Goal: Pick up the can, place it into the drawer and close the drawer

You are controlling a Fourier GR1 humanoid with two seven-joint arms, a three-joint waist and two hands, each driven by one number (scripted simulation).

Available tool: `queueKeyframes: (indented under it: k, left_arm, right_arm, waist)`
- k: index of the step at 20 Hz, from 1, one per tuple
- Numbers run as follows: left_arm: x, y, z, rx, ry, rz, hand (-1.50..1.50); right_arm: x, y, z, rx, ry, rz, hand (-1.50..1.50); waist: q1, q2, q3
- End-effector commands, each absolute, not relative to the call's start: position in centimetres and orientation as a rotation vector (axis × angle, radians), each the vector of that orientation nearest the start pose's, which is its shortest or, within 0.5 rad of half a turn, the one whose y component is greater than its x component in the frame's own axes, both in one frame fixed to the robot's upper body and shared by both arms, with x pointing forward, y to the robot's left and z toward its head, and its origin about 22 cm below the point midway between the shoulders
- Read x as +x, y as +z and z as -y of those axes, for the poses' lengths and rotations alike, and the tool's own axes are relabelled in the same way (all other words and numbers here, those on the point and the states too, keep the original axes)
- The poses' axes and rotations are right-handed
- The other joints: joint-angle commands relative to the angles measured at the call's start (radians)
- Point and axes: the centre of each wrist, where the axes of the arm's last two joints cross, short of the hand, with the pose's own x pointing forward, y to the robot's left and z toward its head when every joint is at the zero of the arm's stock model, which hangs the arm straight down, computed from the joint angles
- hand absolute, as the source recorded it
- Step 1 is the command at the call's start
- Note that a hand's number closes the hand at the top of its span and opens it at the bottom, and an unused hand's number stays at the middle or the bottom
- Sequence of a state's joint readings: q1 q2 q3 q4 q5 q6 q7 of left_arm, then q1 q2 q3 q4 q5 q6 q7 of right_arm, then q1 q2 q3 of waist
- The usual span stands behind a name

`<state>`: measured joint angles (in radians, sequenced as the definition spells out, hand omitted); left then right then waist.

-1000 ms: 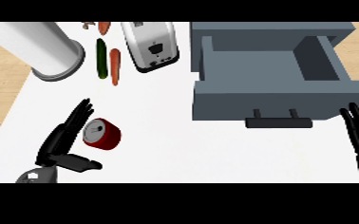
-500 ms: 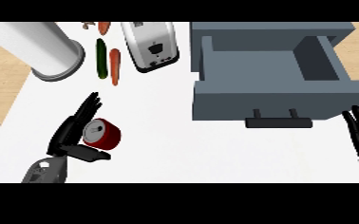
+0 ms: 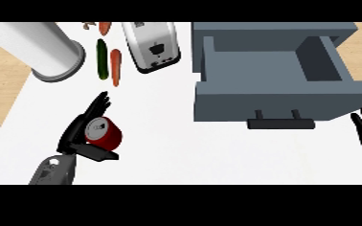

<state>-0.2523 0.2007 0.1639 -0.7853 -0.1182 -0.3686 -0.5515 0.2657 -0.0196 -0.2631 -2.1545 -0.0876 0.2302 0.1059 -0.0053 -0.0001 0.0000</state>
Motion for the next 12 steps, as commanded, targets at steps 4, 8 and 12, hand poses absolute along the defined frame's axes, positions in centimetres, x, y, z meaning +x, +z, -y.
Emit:
queueKeyframes:
  k: [4,8,12]
  left_arm:
    - [28.7,-9.9,-28.4,-0.194,-0.286,1.553,1.5]
    - [28.9,-8.3,-29.2,-0.267,-0.264,1.561,1.5]
    - [27.0,-8.6,-27.4,-0.328,-0.263,1.553,1.5]
  right_arm:
    - [14.2,9.3,29.5,-0.152,-0.01,1.802,-1.5]
    - [15.3,8.8,29.8,-0.162,-0.004,1.818,-1.5]
    - [13.9,7.6,29.6,-0.162,-0.03,1.827,-1.5]
  waist:
    - [-0.002,0.0,0.0]
    - [0.002,-0.001,0.0]
    - [0.003,-0.002,0.0]
